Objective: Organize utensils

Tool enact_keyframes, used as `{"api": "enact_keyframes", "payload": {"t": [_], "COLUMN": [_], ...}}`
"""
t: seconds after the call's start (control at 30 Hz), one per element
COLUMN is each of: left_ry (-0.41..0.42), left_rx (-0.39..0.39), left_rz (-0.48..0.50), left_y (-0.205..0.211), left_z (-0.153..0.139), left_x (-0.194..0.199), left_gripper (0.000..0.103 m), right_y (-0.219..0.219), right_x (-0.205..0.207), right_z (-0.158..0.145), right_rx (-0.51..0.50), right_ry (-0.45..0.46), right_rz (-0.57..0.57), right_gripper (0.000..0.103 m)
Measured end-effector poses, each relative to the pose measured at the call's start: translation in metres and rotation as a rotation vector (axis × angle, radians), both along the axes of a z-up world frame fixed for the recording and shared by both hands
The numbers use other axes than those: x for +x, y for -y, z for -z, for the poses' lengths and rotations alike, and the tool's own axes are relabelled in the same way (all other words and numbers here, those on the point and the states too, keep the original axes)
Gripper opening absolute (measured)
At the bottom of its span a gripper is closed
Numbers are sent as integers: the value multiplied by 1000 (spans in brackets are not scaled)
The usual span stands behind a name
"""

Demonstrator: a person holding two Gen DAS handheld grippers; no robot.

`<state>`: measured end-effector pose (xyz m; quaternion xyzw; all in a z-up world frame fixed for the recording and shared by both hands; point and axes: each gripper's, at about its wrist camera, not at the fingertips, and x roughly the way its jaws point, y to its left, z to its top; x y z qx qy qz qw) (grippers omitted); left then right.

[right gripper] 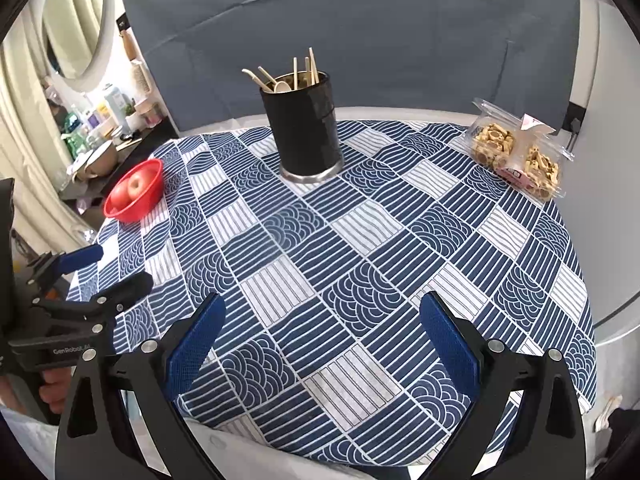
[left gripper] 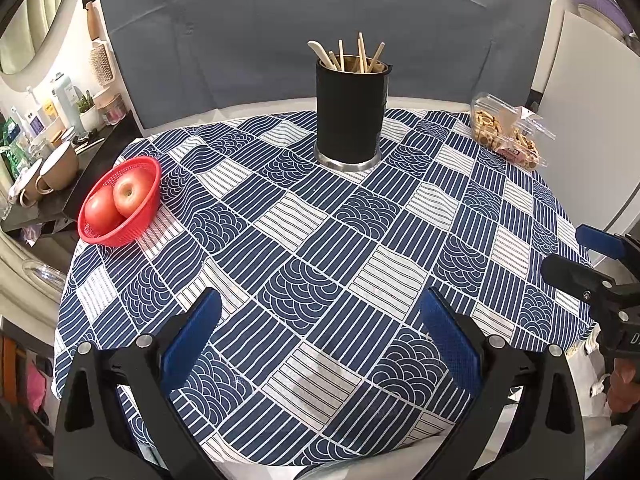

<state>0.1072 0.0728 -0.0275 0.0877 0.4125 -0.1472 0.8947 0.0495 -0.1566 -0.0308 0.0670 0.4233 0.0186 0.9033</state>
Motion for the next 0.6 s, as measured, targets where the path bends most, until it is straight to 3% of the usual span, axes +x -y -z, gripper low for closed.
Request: {"api": "enact_keyframes", "payload": {"t": [0.6], "left_ry": [-14], "left_rx": [-2], "left_rz": [-8], "left_y": [-2], "left_z": [3], "left_x": [-1], "left_gripper": [97], "right_y": [7], "right_x": [-2], "right_z": [1], "right_rx": [31], "right_ry": [4], "right_rz": [16], "right_gripper": [93]}}
